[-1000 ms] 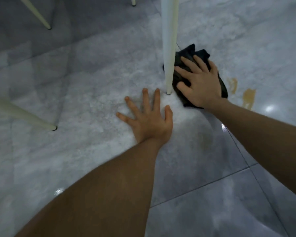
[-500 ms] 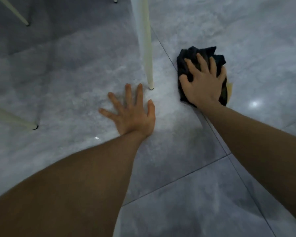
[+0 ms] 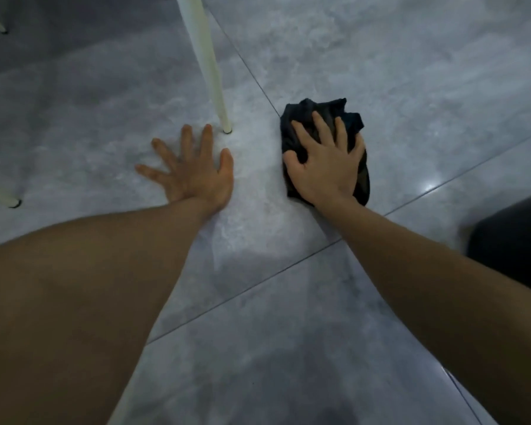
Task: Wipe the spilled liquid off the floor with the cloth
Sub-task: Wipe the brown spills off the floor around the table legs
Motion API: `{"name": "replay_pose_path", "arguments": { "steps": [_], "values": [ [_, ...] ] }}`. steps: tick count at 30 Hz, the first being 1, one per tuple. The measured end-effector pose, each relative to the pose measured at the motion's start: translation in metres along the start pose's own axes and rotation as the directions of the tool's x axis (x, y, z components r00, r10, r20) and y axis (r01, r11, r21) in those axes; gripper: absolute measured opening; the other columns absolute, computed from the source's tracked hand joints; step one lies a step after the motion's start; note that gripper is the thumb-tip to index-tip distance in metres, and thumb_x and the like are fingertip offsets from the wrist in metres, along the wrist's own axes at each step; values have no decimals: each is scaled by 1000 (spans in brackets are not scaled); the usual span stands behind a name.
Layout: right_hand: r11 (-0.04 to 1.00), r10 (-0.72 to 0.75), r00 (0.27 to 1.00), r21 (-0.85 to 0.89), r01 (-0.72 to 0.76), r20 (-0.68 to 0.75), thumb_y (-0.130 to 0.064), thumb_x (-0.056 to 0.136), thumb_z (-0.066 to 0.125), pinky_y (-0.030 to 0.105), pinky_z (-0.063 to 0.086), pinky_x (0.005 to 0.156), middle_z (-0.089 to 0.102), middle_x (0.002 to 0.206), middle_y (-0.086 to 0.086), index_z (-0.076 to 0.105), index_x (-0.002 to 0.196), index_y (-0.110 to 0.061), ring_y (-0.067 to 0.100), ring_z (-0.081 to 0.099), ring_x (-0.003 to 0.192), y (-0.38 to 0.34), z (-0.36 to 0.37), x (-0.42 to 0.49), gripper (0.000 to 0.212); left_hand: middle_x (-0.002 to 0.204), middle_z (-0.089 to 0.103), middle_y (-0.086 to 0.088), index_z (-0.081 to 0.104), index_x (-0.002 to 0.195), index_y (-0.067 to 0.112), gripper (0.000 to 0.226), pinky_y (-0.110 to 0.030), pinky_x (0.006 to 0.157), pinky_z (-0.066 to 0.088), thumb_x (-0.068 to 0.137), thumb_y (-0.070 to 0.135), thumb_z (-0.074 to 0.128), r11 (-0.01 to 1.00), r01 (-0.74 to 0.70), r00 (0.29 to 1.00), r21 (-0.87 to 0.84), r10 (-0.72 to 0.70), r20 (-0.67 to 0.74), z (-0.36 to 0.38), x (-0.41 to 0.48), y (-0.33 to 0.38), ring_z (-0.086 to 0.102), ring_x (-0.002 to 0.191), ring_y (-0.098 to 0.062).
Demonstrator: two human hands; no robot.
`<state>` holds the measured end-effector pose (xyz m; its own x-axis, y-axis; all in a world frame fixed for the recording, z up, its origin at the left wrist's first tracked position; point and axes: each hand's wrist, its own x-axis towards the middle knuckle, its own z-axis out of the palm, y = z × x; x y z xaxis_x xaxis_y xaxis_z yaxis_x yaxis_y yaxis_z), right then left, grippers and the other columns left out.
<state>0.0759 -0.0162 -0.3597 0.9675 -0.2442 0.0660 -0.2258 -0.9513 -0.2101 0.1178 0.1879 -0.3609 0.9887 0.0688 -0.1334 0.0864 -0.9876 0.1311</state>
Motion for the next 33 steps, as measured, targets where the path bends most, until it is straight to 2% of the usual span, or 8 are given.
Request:
{"name": "replay_pose_path", "arguments": {
  "steps": [4, 6, 11, 17, 24, 27, 31, 33],
  "values": [
    [973, -228, 970, 8, 229, -81, -56, 91, 46, 61, 19, 120, 44, 160, -1, 54, 145, -43, 34, 33, 150, 19, -2, -60, 56, 147, 43, -9, 48, 143, 25, 53, -70, 113, 16, 97, 47, 36, 974, -210, 966, -87, 193, -173, 2, -10, -3, 30, 142, -33],
    [985, -172, 979, -11, 171, -107, -55, 89, 48, 60, 22, 119, 47, 158, -1, 58, 143, -42, 34, 37, 148, 47, -7, -80, 56, 140, 48, -12, 54, 137, 22, 54, -64, 112, 21, 93, 48, 38, 955, -284, 943, -83, 262, -205, 4, -19, 0, 37, 135, -33],
    [978, 207, 978, -19, -208, -32, -61, 89, 38, 64, 10, 121, 32, 167, -4, 45, 150, -44, 31, 20, 155, 74, -19, -28, 64, 165, 21, -2, 26, 158, 33, 65, -71, 117, -1, 99, 60, 33, 964, -255, 967, -72, 255, -4, 4, -30, 37, 7, 153, -38],
    [1000, -27, 997, -12, 26, -70, -60, 89, 38, 61, 14, 121, 40, 163, -2, 51, 147, -44, 32, 28, 152, 69, -11, -28, 62, 171, 1, 8, 2, 160, 44, 74, -78, 111, -5, 94, 76, 10, 976, -215, 976, 35, 214, 47, 7, -9, 52, -10, 154, -42],
    [967, 255, 966, 13, -255, -51, -64, 89, 36, 68, 7, 120, 30, 167, -3, 43, 152, -44, 34, 17, 156, 77, -12, 67, 67, 171, -8, 10, -7, 159, 44, 74, -81, 109, -4, 93, 75, 4, 978, -200, 979, 58, 199, 37, 11, -7, 53, -14, 153, -43],
    [983, 181, 983, 15, -180, -18, -64, 91, 35, 67, 6, 121, 30, 168, -2, 43, 152, -44, 34, 17, 156, 35, -2, 88, 65, 171, -10, 10, -11, 159, 45, 72, -81, 109, -4, 94, 73, 2, 978, -200, 979, 57, 197, 58, 11, -7, 54, -15, 153, -44],
    [985, -173, 982, 15, 174, -78, -57, 90, 43, 64, 17, 120, 45, 160, 0, 55, 145, -40, 35, 32, 150, 24, 4, 50, 59, 171, -12, 12, -14, 158, 45, 66, -81, 108, -5, 97, 67, 2, 979, -195, 979, 51, 192, 70, 10, -6, 54, -15, 153, -43],
    [988, -157, 985, -3, 157, -70, -58, 89, 43, 63, 18, 119, 45, 160, 0, 56, 144, -40, 34, 34, 150, 43, 0, 53, 60, 171, -12, 12, -14, 158, 45, 66, -81, 109, -6, 98, 65, 3, 979, -192, 980, 64, 188, 64, 10, -6, 55, -15, 153, -43]
  ]
}}
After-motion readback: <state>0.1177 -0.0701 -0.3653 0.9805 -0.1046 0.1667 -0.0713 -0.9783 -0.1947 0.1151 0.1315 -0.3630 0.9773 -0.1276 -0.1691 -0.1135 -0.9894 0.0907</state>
